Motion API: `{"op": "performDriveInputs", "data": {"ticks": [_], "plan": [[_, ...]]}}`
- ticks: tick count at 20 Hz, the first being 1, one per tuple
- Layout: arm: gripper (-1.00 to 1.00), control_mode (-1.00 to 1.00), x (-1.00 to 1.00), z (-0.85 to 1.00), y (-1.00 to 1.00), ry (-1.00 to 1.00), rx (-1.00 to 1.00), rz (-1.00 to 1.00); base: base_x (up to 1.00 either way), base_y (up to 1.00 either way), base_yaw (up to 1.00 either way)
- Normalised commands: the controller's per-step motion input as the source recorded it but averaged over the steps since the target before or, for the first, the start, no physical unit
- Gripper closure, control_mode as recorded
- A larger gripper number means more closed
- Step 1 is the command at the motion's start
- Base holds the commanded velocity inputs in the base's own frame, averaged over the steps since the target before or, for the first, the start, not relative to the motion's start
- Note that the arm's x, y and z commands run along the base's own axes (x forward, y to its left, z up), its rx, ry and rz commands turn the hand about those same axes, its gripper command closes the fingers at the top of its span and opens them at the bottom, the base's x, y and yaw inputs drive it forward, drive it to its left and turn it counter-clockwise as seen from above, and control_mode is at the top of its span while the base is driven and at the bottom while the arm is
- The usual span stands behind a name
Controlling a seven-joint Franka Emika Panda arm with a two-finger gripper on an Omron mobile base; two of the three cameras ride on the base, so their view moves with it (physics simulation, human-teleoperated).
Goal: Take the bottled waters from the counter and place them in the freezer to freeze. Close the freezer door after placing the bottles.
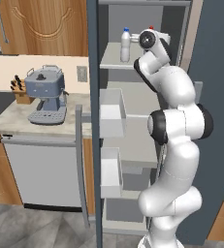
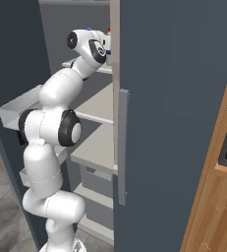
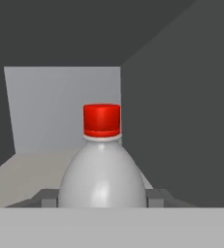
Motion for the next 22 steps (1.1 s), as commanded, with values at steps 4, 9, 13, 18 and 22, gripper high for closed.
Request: {"op": "performDriveInputs", "data": {"ticks": [4,9,13,18,22], "plan": [[-1.00,-1.00,0.00,0.00,0.00,0.00,0.00,0.00,0.00,0.00,0.00],[-1.00,-1.00,0.00,0.00,0.00,0.00,0.00,0.00,0.00,0.00,0.00],[-1.00,-1.00,-0.32,0.01,-0.05,-0.03,0.02,0.00,0.00,0.00,0.00],[-1.00,-1.00,-0.59,0.17,0.06,-0.04,0.00,0.00,0.00,0.00,0.00],[-1.00,-1.00,-0.89,0.13,0.24,-0.02,0.00,0.00,0.00,0.00,0.00]]}}
